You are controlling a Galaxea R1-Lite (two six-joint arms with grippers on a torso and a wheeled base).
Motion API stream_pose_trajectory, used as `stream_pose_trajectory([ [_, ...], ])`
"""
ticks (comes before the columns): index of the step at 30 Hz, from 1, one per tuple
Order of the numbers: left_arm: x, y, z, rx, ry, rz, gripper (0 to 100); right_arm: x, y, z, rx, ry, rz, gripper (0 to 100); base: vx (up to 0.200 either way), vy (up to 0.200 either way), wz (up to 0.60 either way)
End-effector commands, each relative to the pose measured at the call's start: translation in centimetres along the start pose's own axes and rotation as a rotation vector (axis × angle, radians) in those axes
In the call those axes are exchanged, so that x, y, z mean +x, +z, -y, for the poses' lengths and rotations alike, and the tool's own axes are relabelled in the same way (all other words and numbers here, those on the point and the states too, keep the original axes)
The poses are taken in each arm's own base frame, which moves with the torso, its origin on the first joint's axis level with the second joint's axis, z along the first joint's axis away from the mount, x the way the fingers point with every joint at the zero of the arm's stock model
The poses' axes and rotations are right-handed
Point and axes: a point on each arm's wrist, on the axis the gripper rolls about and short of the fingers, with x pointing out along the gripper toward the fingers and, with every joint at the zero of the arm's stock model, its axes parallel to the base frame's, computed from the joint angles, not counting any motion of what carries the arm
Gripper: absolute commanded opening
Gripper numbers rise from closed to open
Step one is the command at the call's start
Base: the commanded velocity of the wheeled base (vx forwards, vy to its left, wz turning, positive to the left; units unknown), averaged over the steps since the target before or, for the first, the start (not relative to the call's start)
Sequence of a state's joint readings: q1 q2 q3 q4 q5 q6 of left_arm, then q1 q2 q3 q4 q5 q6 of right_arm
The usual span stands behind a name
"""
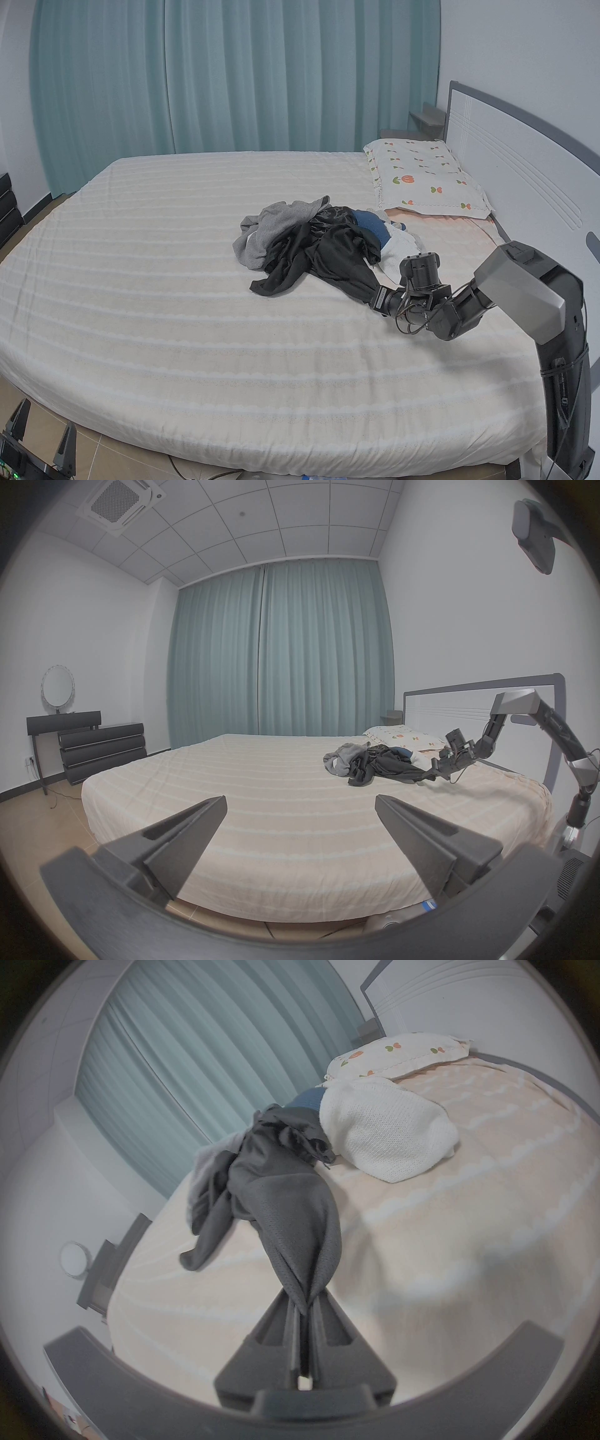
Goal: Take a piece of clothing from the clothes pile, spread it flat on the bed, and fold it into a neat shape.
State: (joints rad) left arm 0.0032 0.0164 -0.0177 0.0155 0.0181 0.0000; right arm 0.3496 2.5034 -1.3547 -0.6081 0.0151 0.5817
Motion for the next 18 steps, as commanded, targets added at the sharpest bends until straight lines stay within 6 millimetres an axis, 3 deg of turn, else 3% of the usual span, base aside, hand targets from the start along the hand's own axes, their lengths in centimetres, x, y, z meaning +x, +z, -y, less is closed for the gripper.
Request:
stream_pose_trajectory([
  [1,0.0,-0.4,0.0,0.0,0.002,0.004,100,-9.4,1.9,-2.6,0.097,0.168,0.074,0,0.0,0.0,0.0],
  [3,0.0,-0.4,0.0,0.0,0.0,0.004,100,-12.6,1.1,-2.9,0.12,0.227,0.082,0,0.0,0.0,0.0],
  [7,0.0,-0.4,0.0,0.0,0.0,0.004,100,-16.8,0.1,-3.3,0.114,0.319,0.125,0,0.0,0.0,0.0],
  [12,0.0,-0.4,0.0,0.0,0.002,0.004,100,-20.5,-0.6,-3.9,0.097,0.418,0.202,0,0.0,0.0,0.0],
  [18,0.0,-0.4,0.0,0.0,0.0,0.004,100,-24.0,0.0,-6.0,0.073,0.543,0.287,0,0.0,0.0,0.0],
])
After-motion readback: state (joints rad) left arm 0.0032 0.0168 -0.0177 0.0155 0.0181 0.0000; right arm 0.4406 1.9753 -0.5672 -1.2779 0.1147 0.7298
